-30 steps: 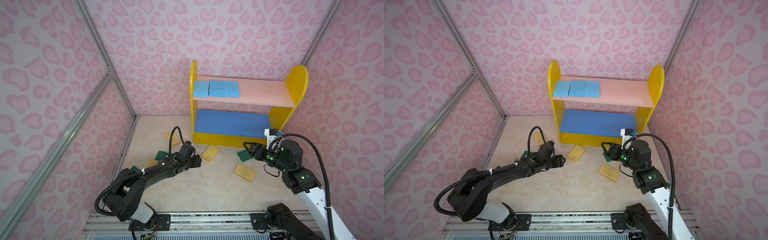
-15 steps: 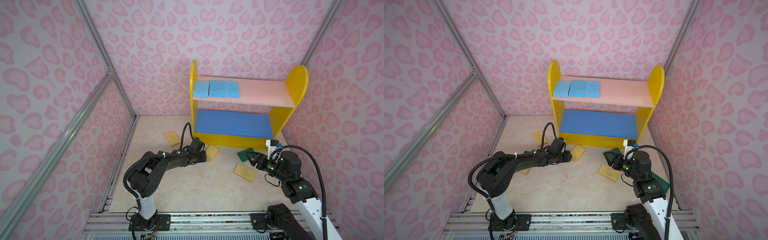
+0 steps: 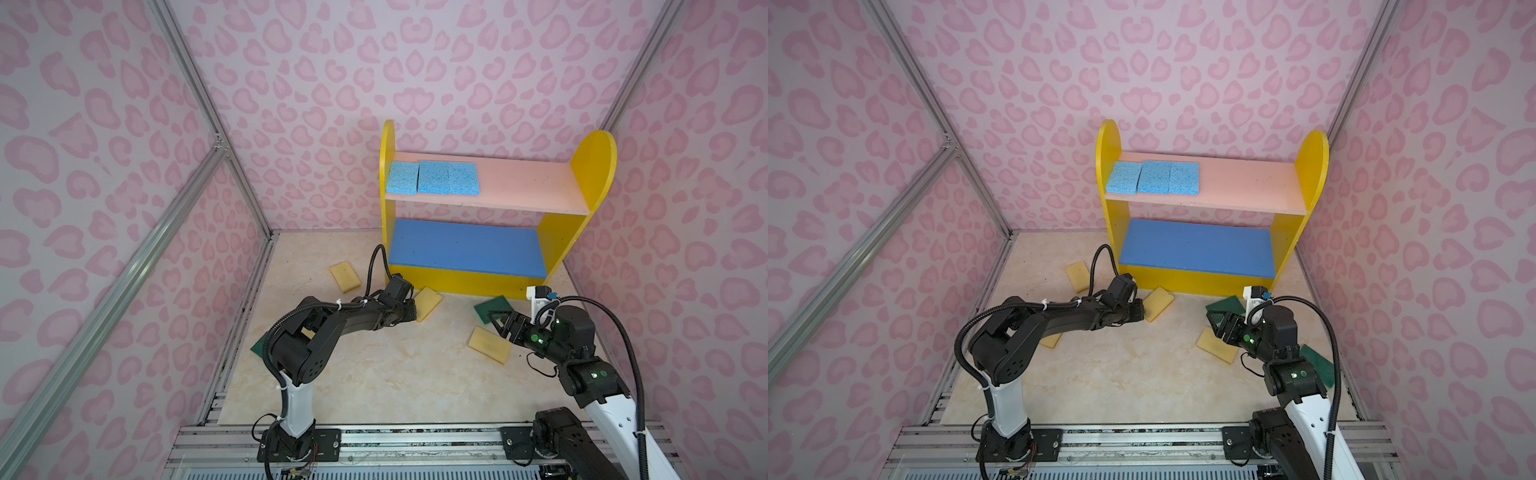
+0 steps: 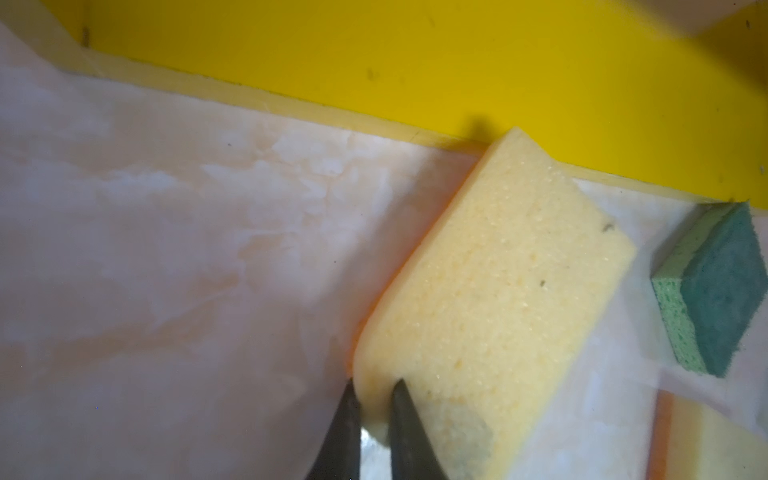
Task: Place and organize the cleaning sponges onto the shelf
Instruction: 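Withdraw the right gripper while the left gripper grasps a yellow sponge near the shelf, then lift the yellow sponge with the left gripper while the right gripper approaches it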
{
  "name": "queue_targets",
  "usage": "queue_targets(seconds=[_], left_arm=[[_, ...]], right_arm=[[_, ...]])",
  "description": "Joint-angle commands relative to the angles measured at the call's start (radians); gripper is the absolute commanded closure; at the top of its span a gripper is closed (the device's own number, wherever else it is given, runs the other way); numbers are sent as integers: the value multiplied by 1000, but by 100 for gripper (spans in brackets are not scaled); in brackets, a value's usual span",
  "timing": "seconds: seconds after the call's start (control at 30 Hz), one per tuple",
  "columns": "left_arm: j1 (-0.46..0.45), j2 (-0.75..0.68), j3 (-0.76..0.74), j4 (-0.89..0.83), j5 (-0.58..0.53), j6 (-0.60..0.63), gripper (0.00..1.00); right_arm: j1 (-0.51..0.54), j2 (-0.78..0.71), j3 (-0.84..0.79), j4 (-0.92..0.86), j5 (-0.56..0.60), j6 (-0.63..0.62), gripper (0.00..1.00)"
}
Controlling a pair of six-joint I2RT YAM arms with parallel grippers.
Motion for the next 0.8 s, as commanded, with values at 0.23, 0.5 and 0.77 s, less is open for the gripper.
queue_targets(seconds=[0.23, 0.5, 0.77], left_arm=[[-20, -105, -74, -3, -12, -92, 96], [-66, -257, -158, -32, -115, -266, 96], [-101, -378, -198, -77, -182, -392, 96]], right_arm=[[3, -22, -74, 69, -31, 69, 34], [217, -40, -233, 343, 63, 276, 36], [565, 221, -223, 571, 327, 368, 36]])
